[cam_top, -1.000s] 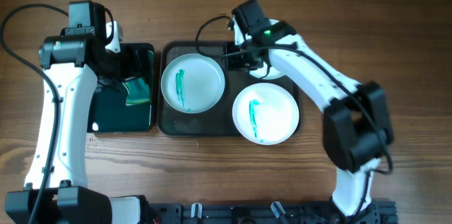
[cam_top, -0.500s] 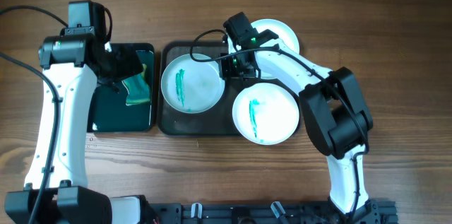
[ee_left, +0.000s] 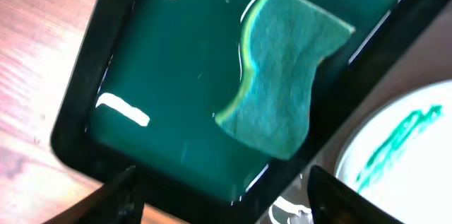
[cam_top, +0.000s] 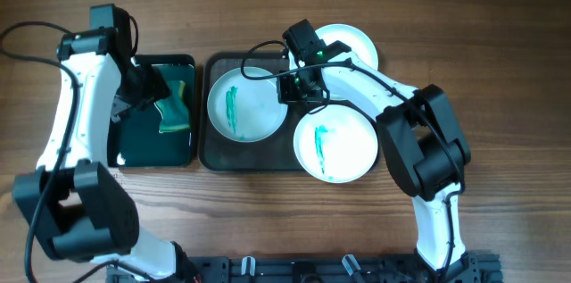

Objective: Clean dirty plates on tray and stack at the side
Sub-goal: 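Grasp the green-yellow sponge in the water tray with left gripper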

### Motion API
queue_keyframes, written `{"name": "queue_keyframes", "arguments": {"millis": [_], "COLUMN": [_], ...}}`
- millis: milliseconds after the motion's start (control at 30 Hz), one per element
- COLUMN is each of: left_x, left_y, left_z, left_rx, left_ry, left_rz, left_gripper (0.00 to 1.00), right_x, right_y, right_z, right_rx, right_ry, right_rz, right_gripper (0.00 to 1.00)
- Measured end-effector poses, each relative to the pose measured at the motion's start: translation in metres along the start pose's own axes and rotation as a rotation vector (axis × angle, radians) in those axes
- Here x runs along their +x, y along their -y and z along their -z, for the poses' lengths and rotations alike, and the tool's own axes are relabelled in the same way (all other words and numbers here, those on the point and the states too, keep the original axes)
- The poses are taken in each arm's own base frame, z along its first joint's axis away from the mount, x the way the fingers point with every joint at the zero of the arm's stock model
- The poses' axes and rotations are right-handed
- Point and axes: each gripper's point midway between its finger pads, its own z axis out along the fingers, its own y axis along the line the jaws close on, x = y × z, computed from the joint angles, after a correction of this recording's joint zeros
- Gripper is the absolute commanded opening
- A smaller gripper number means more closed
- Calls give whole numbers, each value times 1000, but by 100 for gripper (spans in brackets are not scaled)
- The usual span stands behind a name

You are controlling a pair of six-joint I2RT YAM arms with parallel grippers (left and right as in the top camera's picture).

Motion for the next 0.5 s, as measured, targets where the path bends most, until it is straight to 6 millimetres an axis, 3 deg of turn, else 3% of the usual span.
{"name": "queue_keyframes", "arguments": {"millis": [233,500], "left_x": [-13,-4], "left_y": [28,33], "left_z": [-30,-70], "left_rx": [108,104], "left_ry": [-20,-127], "left_rz": [-70,-138], "left_gripper": [66,61], "right_x": [0,0], "right_y": [0,0], "right_z": [0,0], "right_rx": [0,0], "right_ry": [0,0], "right_rz": [0,0], "right_gripper": [4,4]}}
